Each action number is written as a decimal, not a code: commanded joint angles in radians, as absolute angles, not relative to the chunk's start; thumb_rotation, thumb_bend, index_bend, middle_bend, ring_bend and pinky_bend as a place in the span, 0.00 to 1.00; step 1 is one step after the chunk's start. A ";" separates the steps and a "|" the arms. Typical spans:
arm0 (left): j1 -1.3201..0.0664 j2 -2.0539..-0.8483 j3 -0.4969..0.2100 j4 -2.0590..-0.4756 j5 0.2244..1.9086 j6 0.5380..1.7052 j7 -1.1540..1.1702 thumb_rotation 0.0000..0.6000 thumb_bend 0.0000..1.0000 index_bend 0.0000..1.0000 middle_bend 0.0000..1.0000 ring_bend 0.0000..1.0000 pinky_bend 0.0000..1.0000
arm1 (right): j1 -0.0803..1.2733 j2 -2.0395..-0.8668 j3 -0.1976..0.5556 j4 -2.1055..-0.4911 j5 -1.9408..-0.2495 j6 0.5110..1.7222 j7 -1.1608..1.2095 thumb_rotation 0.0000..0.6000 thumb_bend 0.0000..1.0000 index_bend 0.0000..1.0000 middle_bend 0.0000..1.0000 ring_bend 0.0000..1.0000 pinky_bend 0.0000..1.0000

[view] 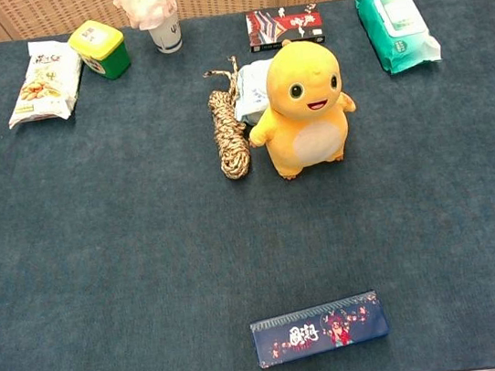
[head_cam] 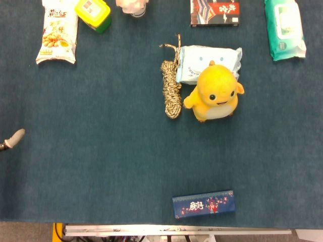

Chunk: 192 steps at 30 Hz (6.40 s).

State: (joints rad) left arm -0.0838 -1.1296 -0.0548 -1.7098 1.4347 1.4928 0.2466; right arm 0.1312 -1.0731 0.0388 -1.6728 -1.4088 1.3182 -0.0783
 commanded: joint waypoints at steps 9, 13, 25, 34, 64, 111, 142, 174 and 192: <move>-0.080 -1.141 -0.055 -1.696 1.439 1.502 0.238 0.18 0.04 0.05 0.02 0.00 0.00 | 0.166 -1.069 0.057 -1.688 -1.455 1.302 0.029 0.71 0.00 0.07 0.08 0.00 0.00; -0.079 -1.141 -0.053 -1.695 1.444 1.503 0.233 0.17 0.04 0.05 0.02 0.00 0.00 | 0.204 -1.080 0.076 -1.695 -1.479 1.274 0.114 0.66 0.00 0.07 0.08 0.00 0.00; -0.066 -1.130 -0.044 -1.699 1.439 1.505 0.217 0.18 0.04 0.05 0.02 0.00 0.00 | 0.363 -1.131 0.112 -1.715 -1.511 1.103 0.227 0.00 0.00 0.07 0.09 0.00 0.00; -0.064 -1.119 -0.036 -1.714 1.444 1.498 0.217 0.17 0.04 0.05 0.02 0.00 0.00 | 0.501 -1.171 0.141 -1.720 -1.535 0.976 0.274 0.00 0.00 0.07 0.09 0.00 0.00; -0.048 -1.106 -0.028 -1.720 1.424 1.488 0.194 0.17 0.04 0.05 0.02 0.00 0.00 | 0.808 -1.377 0.171 -1.555 -1.464 0.748 0.196 0.00 0.00 0.07 0.10 0.00 0.00; -0.052 -1.113 -0.027 -1.711 1.430 1.471 0.171 0.17 0.04 0.05 0.02 0.00 0.00 | 0.800 -1.364 0.110 -1.517 -1.392 0.813 0.004 0.00 0.00 0.07 0.10 0.00 0.00; -0.053 -1.114 -0.026 -1.708 1.428 1.469 0.167 0.17 0.04 0.05 0.02 0.00 0.00 | 0.802 -1.367 0.107 -1.553 -1.460 0.872 0.007 0.00 0.00 0.07 0.10 0.00 0.00; -0.061 -1.120 -0.032 -1.704 1.427 1.462 0.164 0.17 0.04 0.05 0.02 0.00 0.00 | 0.772 -1.338 0.132 -1.494 -1.392 0.900 0.029 0.00 0.00 0.07 0.10 0.00 0.00; -0.067 -1.141 -0.062 -1.675 1.451 1.511 0.156 0.27 0.04 0.05 0.02 0.00 0.00 | 0.486 -1.064 0.042 -1.643 -1.328 1.161 -0.062 0.72 0.00 0.07 0.11 0.00 0.00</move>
State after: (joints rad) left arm -0.0664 -1.1404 -0.0611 -1.6750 1.4501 1.5098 0.1549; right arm 0.5218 -1.0869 0.0613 -1.6220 -1.3409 1.1272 -0.0452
